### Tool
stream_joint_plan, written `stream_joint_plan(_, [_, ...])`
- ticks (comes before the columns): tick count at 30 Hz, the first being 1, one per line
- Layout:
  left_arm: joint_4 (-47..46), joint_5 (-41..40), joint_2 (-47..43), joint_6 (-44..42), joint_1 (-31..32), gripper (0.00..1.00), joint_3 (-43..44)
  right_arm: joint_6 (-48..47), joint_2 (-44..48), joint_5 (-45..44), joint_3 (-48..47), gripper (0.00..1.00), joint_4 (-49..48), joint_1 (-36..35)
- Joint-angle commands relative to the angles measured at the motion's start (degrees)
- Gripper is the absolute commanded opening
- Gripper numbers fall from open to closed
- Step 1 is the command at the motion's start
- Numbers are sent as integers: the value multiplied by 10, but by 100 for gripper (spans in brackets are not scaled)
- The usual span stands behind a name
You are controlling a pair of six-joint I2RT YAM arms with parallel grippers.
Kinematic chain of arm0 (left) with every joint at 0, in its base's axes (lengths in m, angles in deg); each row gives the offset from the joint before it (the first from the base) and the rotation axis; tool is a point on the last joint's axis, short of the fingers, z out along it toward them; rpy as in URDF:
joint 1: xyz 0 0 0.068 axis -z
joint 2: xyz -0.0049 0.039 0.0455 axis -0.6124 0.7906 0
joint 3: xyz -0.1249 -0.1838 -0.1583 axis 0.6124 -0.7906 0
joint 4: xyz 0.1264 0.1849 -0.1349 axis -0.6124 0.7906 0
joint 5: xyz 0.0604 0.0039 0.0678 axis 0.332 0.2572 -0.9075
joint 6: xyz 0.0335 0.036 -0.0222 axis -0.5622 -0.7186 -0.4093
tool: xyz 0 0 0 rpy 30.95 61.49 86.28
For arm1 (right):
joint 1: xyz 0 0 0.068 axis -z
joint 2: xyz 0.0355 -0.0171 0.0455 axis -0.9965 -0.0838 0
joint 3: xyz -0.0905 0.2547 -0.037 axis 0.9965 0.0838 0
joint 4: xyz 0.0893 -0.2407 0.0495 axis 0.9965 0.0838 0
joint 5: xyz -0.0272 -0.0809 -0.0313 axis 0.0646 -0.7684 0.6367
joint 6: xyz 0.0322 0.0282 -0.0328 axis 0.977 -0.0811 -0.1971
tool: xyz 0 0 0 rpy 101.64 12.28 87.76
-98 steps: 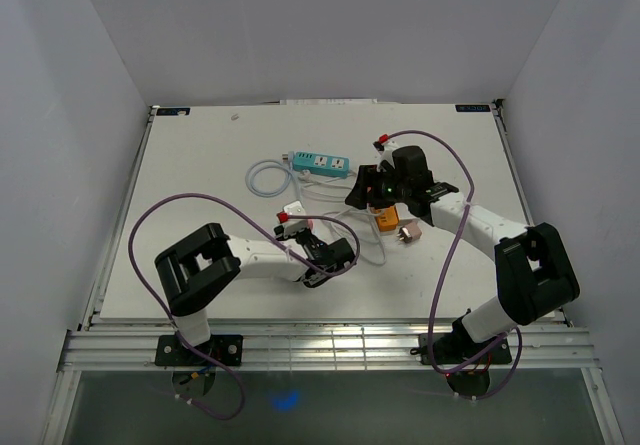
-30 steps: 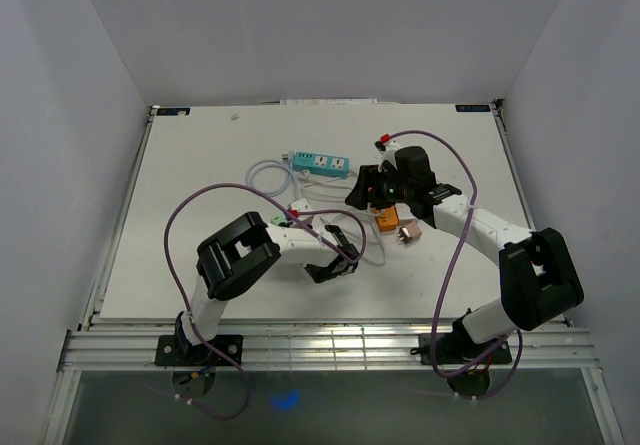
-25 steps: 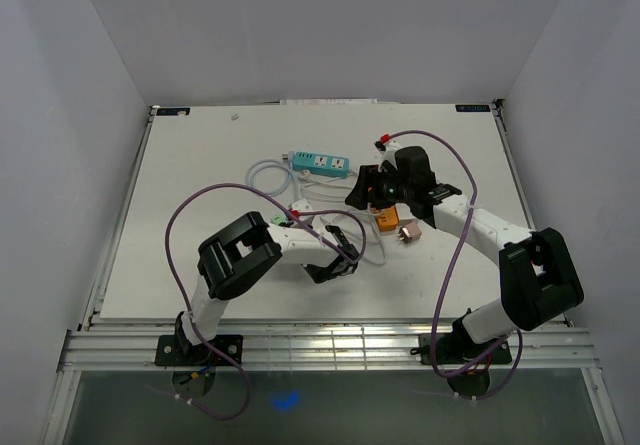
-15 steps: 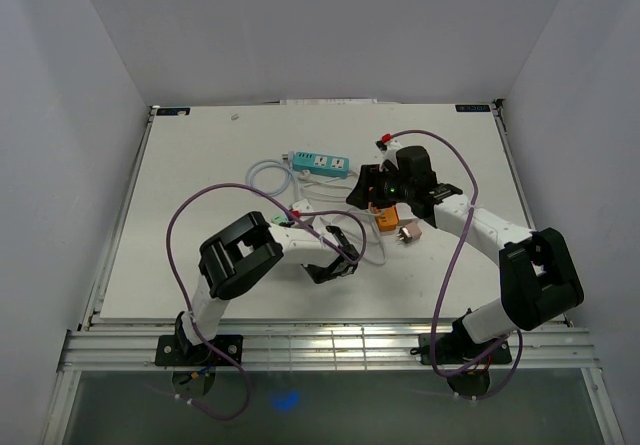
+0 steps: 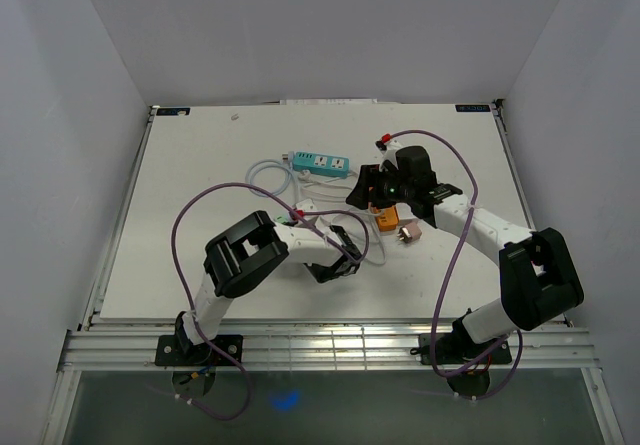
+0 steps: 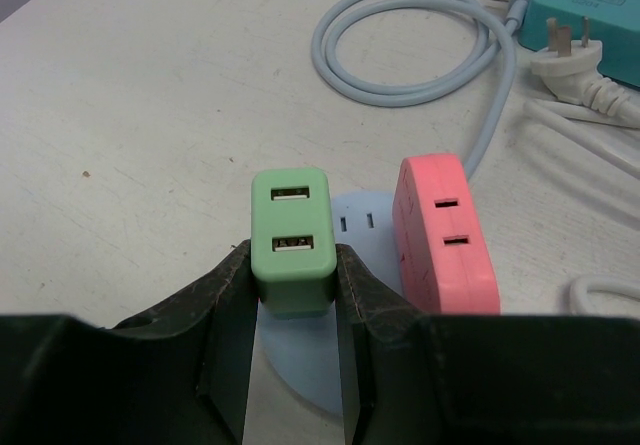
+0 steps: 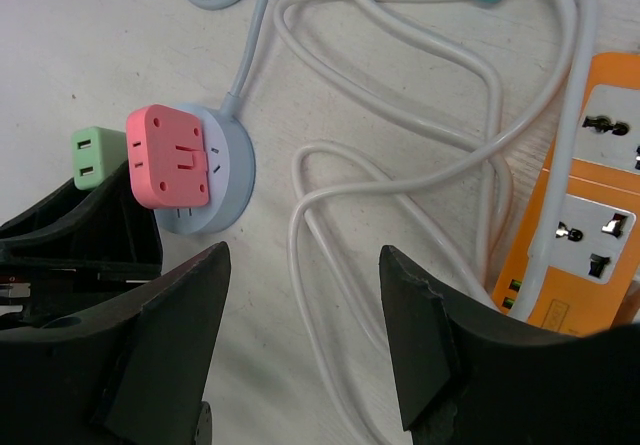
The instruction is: Insert the plug
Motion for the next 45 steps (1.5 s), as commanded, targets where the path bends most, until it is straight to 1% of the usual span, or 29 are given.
stream_joint_plan(1, [32, -5, -6, 236, -2, 0, 25, -11, 6, 7, 0, 67, -15, 5])
stream_joint_plan(9, [32, 0, 3, 239, 2, 0, 36, -11, 8, 6, 0, 67, -15, 5])
stream_joint_plan(35, [32, 18, -4, 251, 17, 0, 11, -10, 10, 8, 3, 67, -15, 8])
stream_joint_plan(41, [31, 27, 10, 263, 17, 0, 4, -11, 10, 10, 2, 67, -16, 9])
stream_joint_plan(45, [32, 40, 12, 290, 17, 0, -18, -13, 10, 11, 4, 67, -16, 9])
